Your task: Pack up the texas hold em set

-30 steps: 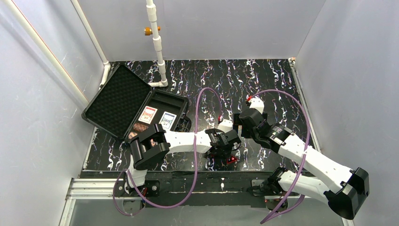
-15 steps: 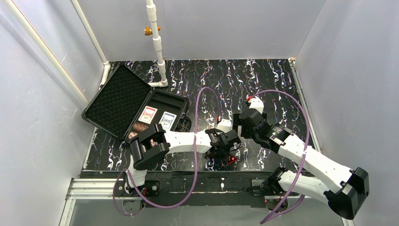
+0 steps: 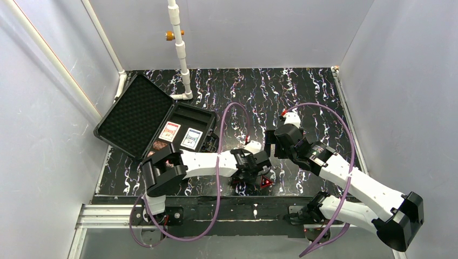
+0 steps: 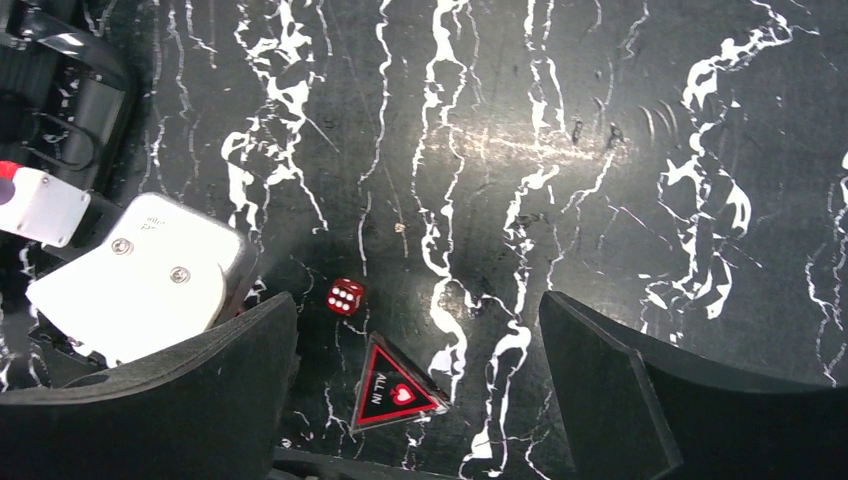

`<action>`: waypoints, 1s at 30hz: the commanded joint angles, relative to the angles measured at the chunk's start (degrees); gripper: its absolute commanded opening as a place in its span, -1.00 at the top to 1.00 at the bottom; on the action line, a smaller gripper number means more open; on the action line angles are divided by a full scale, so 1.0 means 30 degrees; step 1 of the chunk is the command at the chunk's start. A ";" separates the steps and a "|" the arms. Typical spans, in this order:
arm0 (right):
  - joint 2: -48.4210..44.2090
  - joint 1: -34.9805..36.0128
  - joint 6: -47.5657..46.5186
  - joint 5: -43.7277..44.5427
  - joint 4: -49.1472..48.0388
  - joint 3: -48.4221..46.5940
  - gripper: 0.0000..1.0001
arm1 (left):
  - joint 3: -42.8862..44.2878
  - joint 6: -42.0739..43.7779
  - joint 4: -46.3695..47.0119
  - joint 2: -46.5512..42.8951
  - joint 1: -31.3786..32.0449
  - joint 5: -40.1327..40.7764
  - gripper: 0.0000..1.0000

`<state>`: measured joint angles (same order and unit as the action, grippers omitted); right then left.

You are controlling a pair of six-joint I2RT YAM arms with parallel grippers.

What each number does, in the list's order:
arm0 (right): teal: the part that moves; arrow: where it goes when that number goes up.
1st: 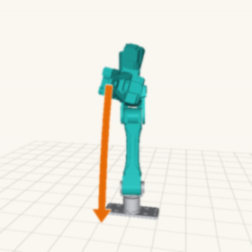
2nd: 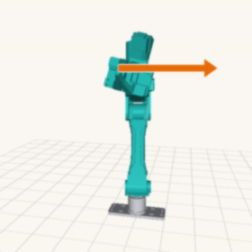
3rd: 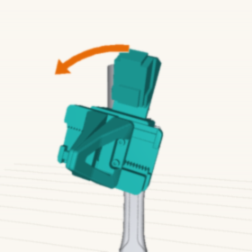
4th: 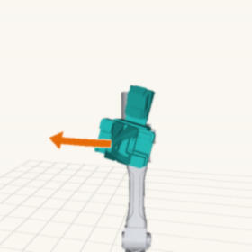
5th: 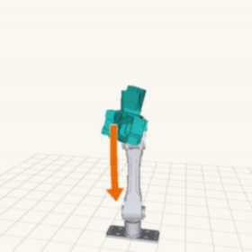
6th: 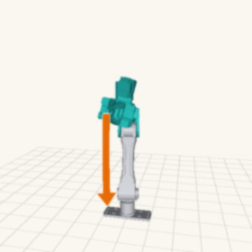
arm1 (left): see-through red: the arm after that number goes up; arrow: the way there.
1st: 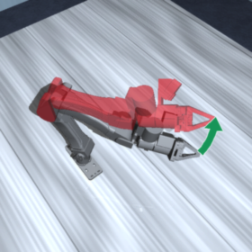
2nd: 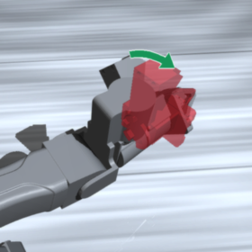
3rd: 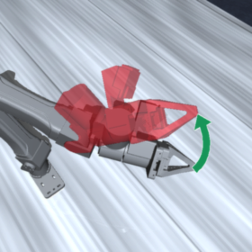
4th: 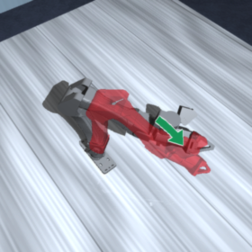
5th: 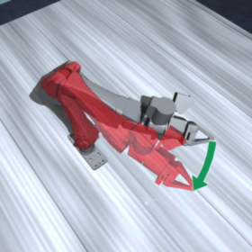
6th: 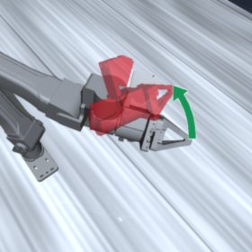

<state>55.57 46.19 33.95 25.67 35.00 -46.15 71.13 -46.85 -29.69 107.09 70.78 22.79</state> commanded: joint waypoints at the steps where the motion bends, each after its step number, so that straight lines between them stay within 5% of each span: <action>1: -0.0426 0.0129 -0.0595 -0.0846 -0.1623 -0.0195 -0.97 | -0.0650 0.0759 -0.2167 -0.2335 -0.0038 0.0463 0.25; 14: -0.0410 0.0129 -0.0947 -0.0674 -0.1681 -0.0759 -0.97 | -0.1362 0.1719 -0.5081 -0.7288 -0.1340 0.1459 0.29; 30: -0.0699 0.0129 -0.0792 -0.1026 -0.1593 -0.0481 -0.97 | -0.2060 0.4887 -0.5959 -1.1713 -1.0005 -0.0120 0.27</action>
<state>54.83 46.30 31.68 22.87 31.46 -46.19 64.66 -35.75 -45.56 73.97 45.67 23.53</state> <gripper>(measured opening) 0.983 0.579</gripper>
